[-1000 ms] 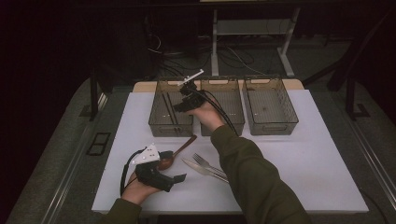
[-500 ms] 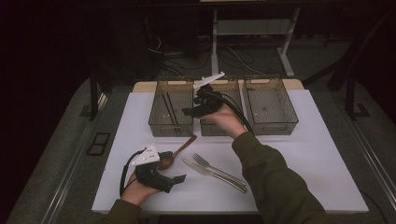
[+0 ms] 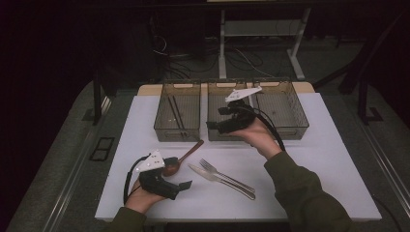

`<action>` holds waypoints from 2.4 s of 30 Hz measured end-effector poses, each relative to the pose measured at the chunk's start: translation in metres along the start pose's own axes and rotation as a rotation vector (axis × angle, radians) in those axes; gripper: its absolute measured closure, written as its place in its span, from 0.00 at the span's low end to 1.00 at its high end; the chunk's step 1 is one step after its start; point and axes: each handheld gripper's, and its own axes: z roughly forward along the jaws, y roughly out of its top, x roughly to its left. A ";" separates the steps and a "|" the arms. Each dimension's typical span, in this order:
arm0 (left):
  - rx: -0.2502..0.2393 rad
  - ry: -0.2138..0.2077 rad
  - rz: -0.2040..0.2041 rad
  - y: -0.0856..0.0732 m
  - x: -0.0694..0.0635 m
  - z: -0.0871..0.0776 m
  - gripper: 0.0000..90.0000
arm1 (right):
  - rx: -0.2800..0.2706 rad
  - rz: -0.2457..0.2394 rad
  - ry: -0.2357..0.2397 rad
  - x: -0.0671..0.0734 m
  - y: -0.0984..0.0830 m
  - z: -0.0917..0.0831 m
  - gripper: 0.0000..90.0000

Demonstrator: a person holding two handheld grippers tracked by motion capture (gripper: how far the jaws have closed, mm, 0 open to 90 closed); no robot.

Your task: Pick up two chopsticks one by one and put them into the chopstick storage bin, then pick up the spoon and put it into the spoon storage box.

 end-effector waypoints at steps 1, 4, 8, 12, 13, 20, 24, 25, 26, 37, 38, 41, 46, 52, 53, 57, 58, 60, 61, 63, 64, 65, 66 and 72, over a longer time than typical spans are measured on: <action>0.000 0.000 -0.001 0.000 0.000 0.000 0.00 | -0.004 0.002 0.003 0.000 -0.004 -0.004 0.24; 0.000 0.002 -0.002 0.000 0.000 0.000 0.00 | -0.006 0.001 0.011 0.000 -0.017 -0.014 0.22; 0.001 0.005 -0.004 0.000 0.000 0.000 0.00 | -0.005 0.011 0.006 0.000 -0.037 -0.027 0.22; 0.003 0.005 -0.003 0.000 -0.001 0.000 0.00 | -0.012 0.018 -0.007 0.000 -0.053 -0.042 0.22; 0.004 0.006 -0.002 0.000 -0.001 0.000 0.00 | -0.015 0.021 -0.009 0.000 -0.057 -0.046 0.22; 0.001 0.008 0.001 0.000 -0.001 0.000 0.00 | -0.036 0.036 -0.060 0.003 -0.081 -0.067 0.19; 0.001 0.009 -0.003 0.000 -0.001 0.000 0.00 | -0.021 0.042 -0.082 0.005 -0.100 -0.076 0.19; 0.000 0.008 -0.002 0.000 -0.001 0.000 0.00 | -0.018 0.037 -0.088 0.005 -0.105 -0.078 0.19; 0.001 0.009 -0.001 0.001 -0.001 0.000 0.00 | -0.013 0.038 -0.095 0.006 -0.109 -0.081 0.19; -0.002 0.012 0.000 0.001 0.000 -0.001 0.00 | -0.042 0.082 -0.138 0.002 -0.151 -0.111 0.19; -0.002 0.011 0.002 0.001 0.000 0.000 0.00 | -0.045 0.078 -0.139 0.002 -0.154 -0.113 0.19; -0.001 0.010 0.005 0.002 0.000 0.000 0.00 | -0.044 0.084 -0.149 0.002 -0.163 -0.118 0.19; -0.004 0.013 0.002 0.001 0.000 -0.002 0.00 | -0.041 0.093 -0.166 0.000 -0.176 -0.123 0.19; -0.004 0.024 0.002 0.001 -0.001 -0.004 0.00 | -0.047 0.096 -0.186 -0.001 -0.187 -0.132 0.19; -0.004 0.026 0.002 0.001 -0.002 -0.004 0.00 | -0.048 0.098 -0.189 -0.001 -0.188 -0.133 0.19; 0.001 0.032 0.002 0.000 -0.002 -0.005 0.00 | -0.045 0.089 -0.202 0.000 -0.193 -0.137 0.19; -0.001 0.035 -0.002 0.000 -0.002 -0.005 0.00 | -0.045 0.092 -0.208 0.000 -0.195 -0.139 0.19; 0.000 0.045 -0.010 -0.001 -0.002 -0.007 0.01 | -0.046 0.094 -0.218 0.000 -0.198 -0.142 0.19; 0.004 0.055 -0.014 -0.001 -0.001 -0.007 0.02 | -0.049 0.094 -0.218 0.000 -0.200 -0.144 0.19; 0.004 0.064 -0.015 -0.001 -0.001 -0.008 0.03 | -0.053 0.095 -0.222 0.001 -0.202 -0.147 0.19; 0.005 0.071 -0.013 -0.001 -0.001 -0.009 0.04 | -0.054 0.101 -0.218 0.002 -0.203 -0.149 0.19; 0.009 0.083 -0.012 0.000 -0.001 -0.010 0.06 | -0.058 0.100 -0.219 0.003 -0.204 -0.150 0.19; 0.014 0.093 -0.018 -0.001 0.000 -0.011 0.07 | -0.058 0.101 -0.215 0.004 -0.205 -0.151 0.19; 0.052 0.155 -0.036 -0.003 0.006 -0.017 0.25 | -0.047 0.084 -0.209 0.006 -0.205 -0.150 0.19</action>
